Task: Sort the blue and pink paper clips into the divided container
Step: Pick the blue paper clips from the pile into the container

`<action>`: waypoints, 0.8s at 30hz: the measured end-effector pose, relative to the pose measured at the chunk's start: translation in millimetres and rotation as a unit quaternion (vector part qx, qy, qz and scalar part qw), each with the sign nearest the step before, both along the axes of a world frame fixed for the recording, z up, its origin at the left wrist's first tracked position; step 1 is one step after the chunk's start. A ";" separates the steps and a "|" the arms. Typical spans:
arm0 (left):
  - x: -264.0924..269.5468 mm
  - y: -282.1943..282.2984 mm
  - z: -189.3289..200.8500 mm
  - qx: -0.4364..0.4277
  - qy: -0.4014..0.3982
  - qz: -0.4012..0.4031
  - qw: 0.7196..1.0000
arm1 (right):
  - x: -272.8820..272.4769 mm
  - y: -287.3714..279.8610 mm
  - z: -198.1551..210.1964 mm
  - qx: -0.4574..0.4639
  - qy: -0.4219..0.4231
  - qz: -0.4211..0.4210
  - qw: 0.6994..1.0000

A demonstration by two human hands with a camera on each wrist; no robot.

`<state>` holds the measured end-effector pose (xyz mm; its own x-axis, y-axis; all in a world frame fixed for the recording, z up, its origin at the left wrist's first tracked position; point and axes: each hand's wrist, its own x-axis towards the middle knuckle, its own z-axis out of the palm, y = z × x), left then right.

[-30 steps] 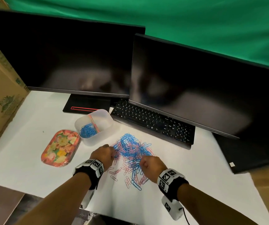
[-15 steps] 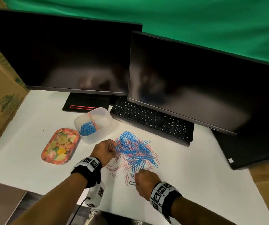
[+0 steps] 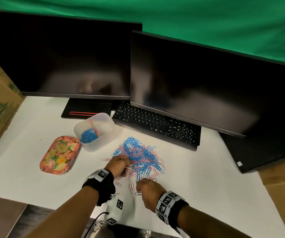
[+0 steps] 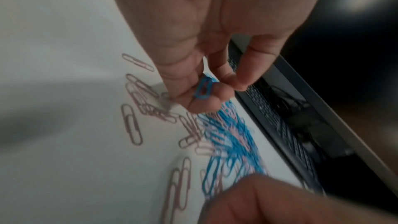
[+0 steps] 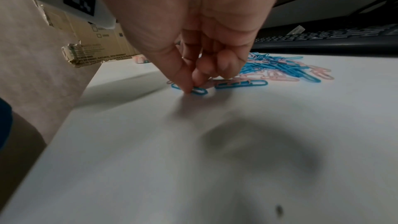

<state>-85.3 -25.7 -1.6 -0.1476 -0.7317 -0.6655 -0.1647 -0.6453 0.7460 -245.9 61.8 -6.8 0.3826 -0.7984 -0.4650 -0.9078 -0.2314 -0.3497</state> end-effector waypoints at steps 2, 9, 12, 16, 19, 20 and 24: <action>-7.8 4.5 -4.2 -0.046 -0.094 -0.103 0.989 | -0.3 1.2 -1.0 -0.002 0.011 0.008 1.000; -28.5 29.4 -20.8 -0.213 -0.377 -0.323 0.842 | -28.9 9.3 -2.8 -0.024 -0.048 -0.082 0.995; -29.1 28.6 -23.5 -0.230 -0.405 -0.344 0.815 | -52.7 5.6 -6.1 -0.029 -0.085 -0.153 0.984; -24.2 26.3 -23.5 -0.236 -0.400 -0.368 0.805 | -75.5 -2.2 -7.3 -0.003 -0.141 -0.256 0.956; -18.4 23.2 -24.4 -0.234 -0.362 -0.332 0.839 | -82.8 -8.6 -8.5 0.004 -0.189 -0.319 0.929; -16.6 22.1 -24.3 -0.229 -0.343 -0.314 0.855 | -83.5 -10.8 -8.5 0.022 -0.213 -0.344 0.914; -13.1 19.1 -20.5 -0.210 -0.257 -0.234 0.914 | -79.6 -22.6 -5.8 0.119 -0.307 -0.448 0.831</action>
<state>-98.4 -6.6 -22.1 -0.2577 -0.8751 -0.4096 -0.7471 -0.0883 0.6588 -325.5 39.1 -12.6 -0.0925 -0.8038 -0.5876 -0.3116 0.5839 -0.7497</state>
